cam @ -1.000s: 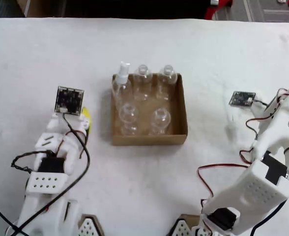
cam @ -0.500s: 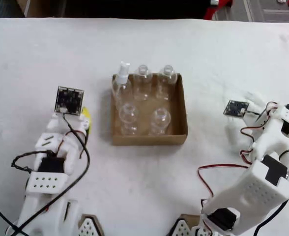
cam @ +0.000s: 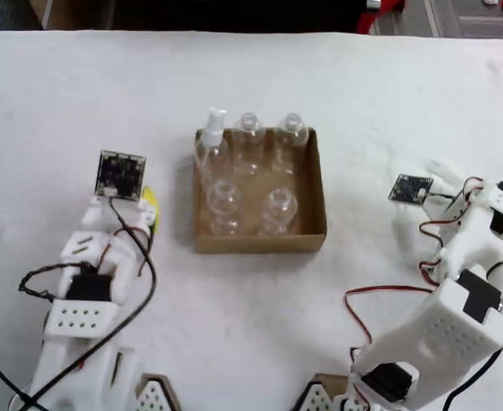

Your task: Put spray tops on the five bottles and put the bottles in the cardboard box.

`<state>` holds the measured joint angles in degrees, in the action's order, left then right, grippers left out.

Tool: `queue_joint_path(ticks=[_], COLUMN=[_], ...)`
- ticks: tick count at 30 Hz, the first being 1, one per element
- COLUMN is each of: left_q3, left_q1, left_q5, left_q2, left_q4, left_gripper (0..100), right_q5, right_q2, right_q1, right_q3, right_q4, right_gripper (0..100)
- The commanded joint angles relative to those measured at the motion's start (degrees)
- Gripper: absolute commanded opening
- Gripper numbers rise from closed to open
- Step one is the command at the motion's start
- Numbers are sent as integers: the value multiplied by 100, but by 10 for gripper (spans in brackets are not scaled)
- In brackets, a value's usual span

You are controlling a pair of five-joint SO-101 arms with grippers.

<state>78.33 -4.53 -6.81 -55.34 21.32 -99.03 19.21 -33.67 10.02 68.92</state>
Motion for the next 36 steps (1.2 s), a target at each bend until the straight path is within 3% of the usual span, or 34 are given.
queue_joint_path(ticks=[1,12,14,21,29,33,36], left_q3=[-44,-62,-62,-62,-62,-62,-70], left_q1=[66,66,66,66,66,66,66], left_q5=[-44,-35,-35,-35,-44,-44,-44], left_q2=[4,4,4,4,4,4,4], left_q4=[-202,-202,-202,-202,-202,-202,-202], left_gripper=[90,90,90,90,90,90,90], right_q5=[-26,-18,281,3490,7218,8563,8738], right_q2=[-409,-2633,-3178,-4822,-6000,-6246,-6325], right_q1=[101,303,453,1165,1464,1921,2730], right_q3=[-141,-141,-123,-123,-123,-158,-158], right_q4=[4,945,954,66,-1226,-1587,-1833], right_gripper=[15,15,15,15,15,15,15])
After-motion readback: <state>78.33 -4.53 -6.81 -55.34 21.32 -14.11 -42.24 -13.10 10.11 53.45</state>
